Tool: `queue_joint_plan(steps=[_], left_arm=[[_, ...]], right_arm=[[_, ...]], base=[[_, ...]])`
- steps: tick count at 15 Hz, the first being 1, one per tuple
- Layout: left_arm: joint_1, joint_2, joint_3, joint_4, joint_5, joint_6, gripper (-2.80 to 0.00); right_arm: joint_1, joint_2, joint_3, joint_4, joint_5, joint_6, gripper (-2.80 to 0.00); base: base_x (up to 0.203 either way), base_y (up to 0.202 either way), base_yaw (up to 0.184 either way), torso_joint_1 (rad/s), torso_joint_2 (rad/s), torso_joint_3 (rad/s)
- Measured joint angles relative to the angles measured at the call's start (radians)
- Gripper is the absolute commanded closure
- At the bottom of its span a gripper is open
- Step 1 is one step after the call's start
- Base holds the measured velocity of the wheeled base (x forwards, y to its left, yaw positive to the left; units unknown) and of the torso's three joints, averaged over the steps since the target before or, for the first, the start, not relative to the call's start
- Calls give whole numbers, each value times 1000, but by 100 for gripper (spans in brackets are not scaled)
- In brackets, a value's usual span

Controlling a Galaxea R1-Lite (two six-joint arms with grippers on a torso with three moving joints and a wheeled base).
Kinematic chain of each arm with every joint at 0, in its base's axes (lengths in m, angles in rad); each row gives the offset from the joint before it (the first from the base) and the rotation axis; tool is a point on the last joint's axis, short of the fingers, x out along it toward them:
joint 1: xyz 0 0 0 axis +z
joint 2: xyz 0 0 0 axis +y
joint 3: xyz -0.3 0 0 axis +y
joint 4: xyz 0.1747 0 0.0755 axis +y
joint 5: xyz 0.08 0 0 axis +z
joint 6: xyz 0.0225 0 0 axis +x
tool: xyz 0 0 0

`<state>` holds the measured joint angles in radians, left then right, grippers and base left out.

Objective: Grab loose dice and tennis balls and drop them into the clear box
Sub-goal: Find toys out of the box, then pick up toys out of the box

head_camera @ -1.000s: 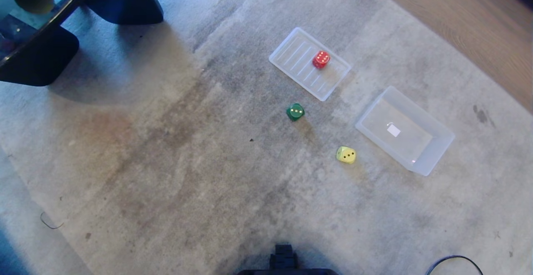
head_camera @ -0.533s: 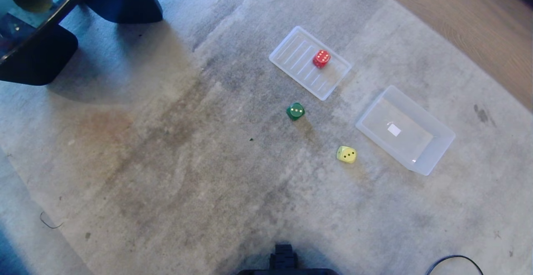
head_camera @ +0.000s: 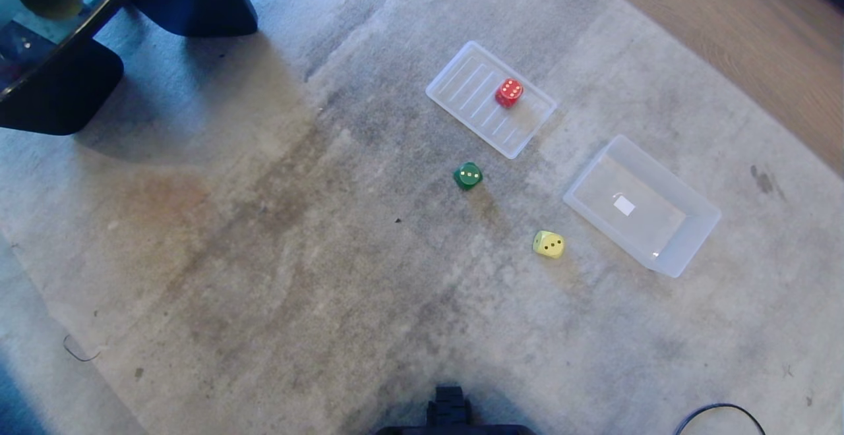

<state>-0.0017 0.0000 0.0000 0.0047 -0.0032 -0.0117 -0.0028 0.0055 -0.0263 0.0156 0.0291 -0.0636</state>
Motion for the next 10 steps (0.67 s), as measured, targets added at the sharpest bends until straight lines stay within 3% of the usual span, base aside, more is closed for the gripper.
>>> queue_joint_plan(steps=[5, 10], left_arm=[[0, 0, 0, 0, 0, 0, 0], [0, 0, 0, 0, 0, 0, 0]], right_arm=[[-5, 207, -270, 81, 3, 71, 0], [4, 589, -384, 46, -1, 140, 0]], base=[[0, 0, 0, 0, 0, 0], [0, 0, 0, 0, 0, 0]])
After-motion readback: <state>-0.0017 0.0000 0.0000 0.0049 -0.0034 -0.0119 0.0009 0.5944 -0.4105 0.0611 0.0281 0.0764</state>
